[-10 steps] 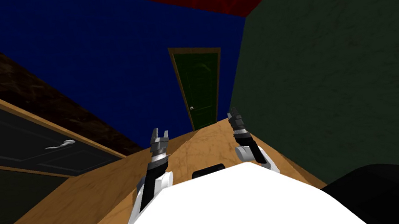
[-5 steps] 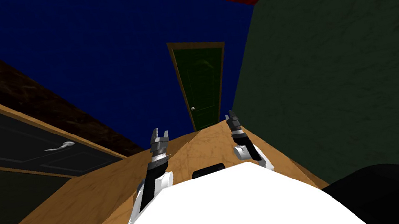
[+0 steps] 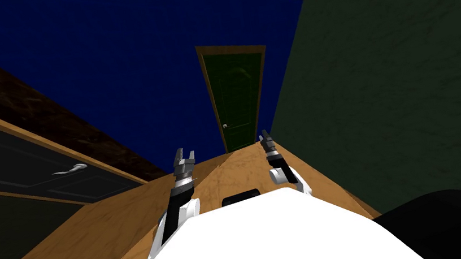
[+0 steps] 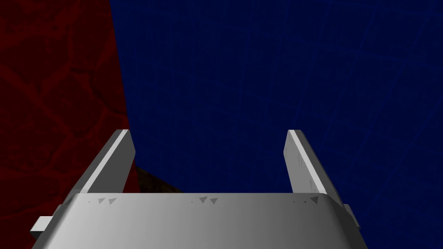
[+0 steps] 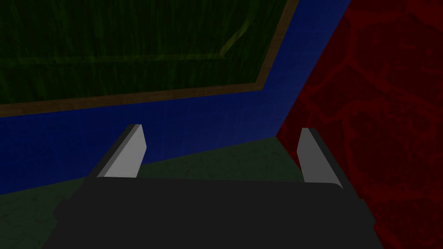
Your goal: Pull the door open
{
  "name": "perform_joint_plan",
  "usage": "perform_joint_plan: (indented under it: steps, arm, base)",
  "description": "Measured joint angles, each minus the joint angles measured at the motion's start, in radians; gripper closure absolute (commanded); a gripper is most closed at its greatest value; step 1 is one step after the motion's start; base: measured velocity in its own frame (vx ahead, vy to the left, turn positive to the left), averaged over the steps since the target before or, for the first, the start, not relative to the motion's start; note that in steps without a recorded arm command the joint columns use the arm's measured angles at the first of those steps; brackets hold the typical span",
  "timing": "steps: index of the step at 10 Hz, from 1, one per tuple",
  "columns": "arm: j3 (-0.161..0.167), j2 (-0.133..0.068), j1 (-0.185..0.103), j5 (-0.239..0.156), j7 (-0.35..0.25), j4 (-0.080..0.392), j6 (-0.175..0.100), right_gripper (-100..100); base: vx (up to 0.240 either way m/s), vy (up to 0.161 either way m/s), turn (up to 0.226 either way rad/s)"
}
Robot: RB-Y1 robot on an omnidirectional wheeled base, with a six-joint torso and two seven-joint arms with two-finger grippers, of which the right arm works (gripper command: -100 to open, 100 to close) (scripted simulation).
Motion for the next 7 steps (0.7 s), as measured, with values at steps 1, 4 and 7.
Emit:
perform_joint_plan:
  steps: [1, 4, 7]
  arm:
    - [0.003, -0.002, -0.007, -0.001, -0.002, 0.025, -0.007, -100]
    - [0.003, -0.017, -0.034, -0.007, -0.012, 0.092, -0.019, -100]
    - [0.005, -0.031, -0.062, -0.013, -0.021, 0.163, -0.032, -100]
  base:
    - [0.107, 0.027, 0.035]
    - [0.094, 0.042, 0.037]
    - [0.100, 0.040, 0.038]
